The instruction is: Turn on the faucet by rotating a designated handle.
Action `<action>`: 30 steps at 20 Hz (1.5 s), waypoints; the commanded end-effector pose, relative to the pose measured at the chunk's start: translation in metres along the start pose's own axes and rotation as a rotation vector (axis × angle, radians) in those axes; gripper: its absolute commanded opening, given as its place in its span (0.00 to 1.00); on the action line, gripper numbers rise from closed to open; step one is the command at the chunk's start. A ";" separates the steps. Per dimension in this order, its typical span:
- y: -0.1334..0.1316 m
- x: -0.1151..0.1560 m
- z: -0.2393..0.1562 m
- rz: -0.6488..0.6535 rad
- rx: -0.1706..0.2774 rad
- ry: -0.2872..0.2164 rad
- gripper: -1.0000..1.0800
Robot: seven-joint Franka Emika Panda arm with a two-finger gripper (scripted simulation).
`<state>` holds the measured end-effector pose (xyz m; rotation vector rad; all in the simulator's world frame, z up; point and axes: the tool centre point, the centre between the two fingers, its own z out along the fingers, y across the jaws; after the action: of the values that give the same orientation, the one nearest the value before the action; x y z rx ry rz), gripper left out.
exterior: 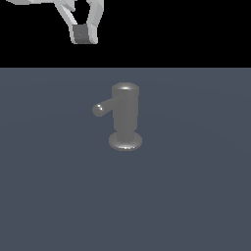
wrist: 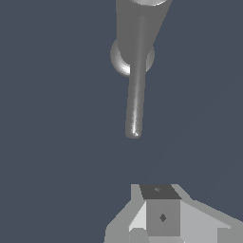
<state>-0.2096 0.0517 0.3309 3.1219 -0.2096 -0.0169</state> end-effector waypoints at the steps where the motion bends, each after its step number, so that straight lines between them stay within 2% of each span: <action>1: -0.009 0.006 0.019 0.016 0.003 0.002 0.00; 8: -0.031 0.025 0.065 0.054 0.010 0.005 0.00; 15: -0.046 0.038 0.095 0.078 0.014 0.008 0.00; 28: -0.052 0.045 0.108 0.089 0.015 0.008 0.00; 30: -0.042 0.046 0.108 0.089 0.015 0.008 0.00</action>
<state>-0.1598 0.0911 0.2218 3.1237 -0.3473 -0.0012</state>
